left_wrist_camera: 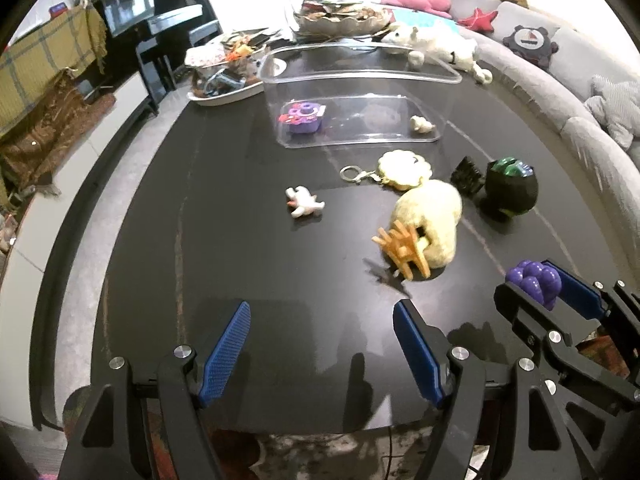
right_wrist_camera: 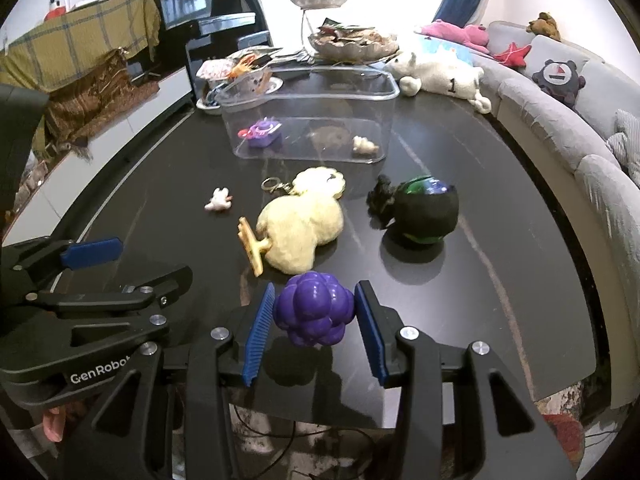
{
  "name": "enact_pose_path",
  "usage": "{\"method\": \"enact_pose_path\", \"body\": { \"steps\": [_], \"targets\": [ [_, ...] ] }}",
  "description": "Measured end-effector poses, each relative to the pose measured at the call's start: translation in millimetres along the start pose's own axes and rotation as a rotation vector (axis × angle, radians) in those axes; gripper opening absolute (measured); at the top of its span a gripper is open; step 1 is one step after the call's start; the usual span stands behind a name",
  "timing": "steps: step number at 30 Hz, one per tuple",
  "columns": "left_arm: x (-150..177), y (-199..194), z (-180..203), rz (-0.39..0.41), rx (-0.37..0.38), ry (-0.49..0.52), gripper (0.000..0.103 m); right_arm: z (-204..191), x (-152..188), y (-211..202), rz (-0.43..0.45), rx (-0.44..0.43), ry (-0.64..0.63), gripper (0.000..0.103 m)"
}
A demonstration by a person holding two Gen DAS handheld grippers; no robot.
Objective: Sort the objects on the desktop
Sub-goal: 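Close the left tool around the yellow plush chick while the right tool holds the purple ball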
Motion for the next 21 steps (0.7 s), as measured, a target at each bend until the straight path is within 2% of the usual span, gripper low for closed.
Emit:
{"method": "enact_pose_path", "body": {
  "steps": [9, 15, 21],
  "targets": [
    [-25.3, -3.7, 29.1, 0.031, 0.056, 0.06, 0.071, 28.7, -14.5, -12.1, 0.037, 0.018, 0.052, 0.04],
    [-39.7, 1.0, 47.0, 0.001, 0.114, 0.106, 0.071, 43.3, -20.9, -14.7, 0.049, 0.015, 0.073, 0.04],
    [-50.6, 9.3, 59.1, -0.008, 0.125, 0.15, 0.071, 53.6, -26.3, -10.2, 0.047, 0.031, 0.079, 0.04]
  ]
}}
Point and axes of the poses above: each gripper's, at about its wrist camera, not at the fingertips, and y roughly the way its jaws point, z to its right, x to its underside, the point moved 8 cm from there along y, roughly the way its jaws point, and after that the axes turned 4 degrees about x, right-handed, at the moved point
